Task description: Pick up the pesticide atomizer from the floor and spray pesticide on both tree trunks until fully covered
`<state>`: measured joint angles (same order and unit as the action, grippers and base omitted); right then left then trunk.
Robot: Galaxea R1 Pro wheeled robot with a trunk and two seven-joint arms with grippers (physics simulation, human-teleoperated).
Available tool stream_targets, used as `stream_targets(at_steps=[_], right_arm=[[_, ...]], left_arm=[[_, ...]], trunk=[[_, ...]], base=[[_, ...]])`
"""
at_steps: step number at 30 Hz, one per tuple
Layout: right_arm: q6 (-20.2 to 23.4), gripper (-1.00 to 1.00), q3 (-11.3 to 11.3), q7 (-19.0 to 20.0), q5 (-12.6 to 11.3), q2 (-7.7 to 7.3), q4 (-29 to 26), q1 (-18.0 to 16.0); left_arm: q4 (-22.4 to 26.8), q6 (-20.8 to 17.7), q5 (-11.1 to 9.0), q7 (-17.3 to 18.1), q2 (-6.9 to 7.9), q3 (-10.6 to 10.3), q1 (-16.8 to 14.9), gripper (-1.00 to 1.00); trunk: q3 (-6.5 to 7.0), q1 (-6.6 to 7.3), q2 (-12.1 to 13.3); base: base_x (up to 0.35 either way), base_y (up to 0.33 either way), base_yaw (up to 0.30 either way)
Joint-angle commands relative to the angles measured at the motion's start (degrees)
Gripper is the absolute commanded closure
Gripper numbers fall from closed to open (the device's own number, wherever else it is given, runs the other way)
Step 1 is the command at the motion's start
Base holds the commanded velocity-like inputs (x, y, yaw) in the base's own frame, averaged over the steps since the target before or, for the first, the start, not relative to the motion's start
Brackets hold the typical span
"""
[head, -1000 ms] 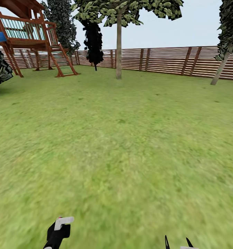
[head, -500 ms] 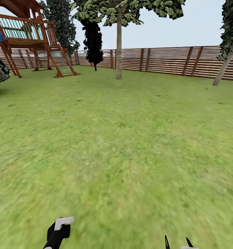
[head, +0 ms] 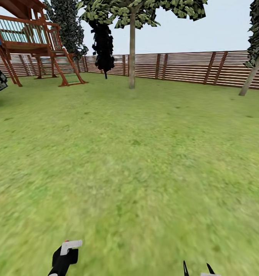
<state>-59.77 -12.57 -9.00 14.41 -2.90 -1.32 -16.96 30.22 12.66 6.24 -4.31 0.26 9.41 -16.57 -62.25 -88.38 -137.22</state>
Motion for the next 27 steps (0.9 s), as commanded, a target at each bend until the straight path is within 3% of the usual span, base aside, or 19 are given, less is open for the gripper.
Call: stream_targets(at_steps=[1, 27], right_arm=[[0.0, -1.00, 0.0, 0.0, 0.0, 0.00, 0.0, 0.0], [0.0, -1.00, 0.0, 0.0, 0.0, 0.00, 0.0, 0.0]], left_arm=[[0.0, 0.0, 0.0, 0.0, 0.00, 0.0, 0.0, 1.00], [0.0, 0.0, 0.0, 0.0, 0.00, 0.0, 0.0, 1.00]], trunk=[[0.00, 0.00, 0.0], [0.00, 0.00, 0.0]], base=[[0.340, 0.000, 0.000], [0.340, 0.000, 0.000]])
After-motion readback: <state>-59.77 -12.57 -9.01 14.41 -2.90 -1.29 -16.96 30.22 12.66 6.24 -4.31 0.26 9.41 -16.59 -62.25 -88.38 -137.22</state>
